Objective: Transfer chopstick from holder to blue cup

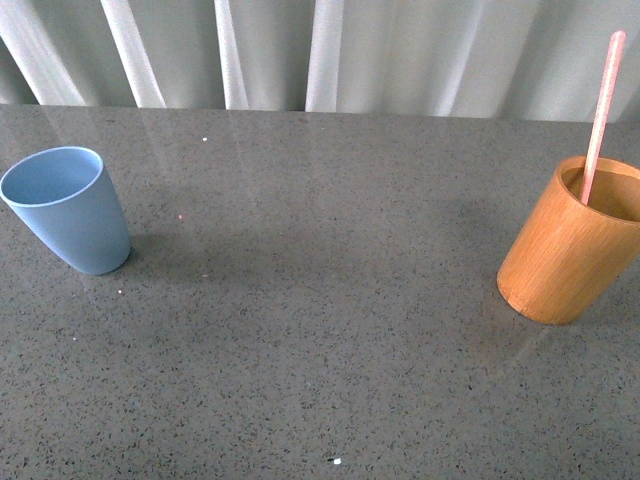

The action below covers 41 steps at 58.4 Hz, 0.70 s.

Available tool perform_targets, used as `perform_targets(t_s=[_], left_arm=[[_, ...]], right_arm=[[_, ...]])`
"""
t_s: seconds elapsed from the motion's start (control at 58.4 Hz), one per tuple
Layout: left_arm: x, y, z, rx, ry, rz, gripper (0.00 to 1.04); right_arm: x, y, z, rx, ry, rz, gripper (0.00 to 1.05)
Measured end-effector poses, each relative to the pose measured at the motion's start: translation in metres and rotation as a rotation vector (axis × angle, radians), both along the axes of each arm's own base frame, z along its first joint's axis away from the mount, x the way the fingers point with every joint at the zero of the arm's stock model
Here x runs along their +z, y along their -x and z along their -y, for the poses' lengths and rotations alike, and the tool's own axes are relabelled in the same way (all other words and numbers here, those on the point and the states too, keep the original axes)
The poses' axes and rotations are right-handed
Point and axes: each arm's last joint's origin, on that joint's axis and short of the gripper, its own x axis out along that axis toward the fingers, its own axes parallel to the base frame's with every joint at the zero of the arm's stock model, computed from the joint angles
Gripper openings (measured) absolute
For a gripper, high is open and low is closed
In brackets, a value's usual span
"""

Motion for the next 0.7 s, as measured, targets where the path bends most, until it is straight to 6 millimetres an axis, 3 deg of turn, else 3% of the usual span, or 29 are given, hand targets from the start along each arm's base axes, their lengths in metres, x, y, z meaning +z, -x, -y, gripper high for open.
perform_targets(t_s=[0.702], left_arm=[[0.0, 0.0, 0.0, 0.0, 0.0, 0.0, 0.98]], right_arm=[[0.0, 0.0, 0.0, 0.0, 0.0, 0.0, 0.95]])
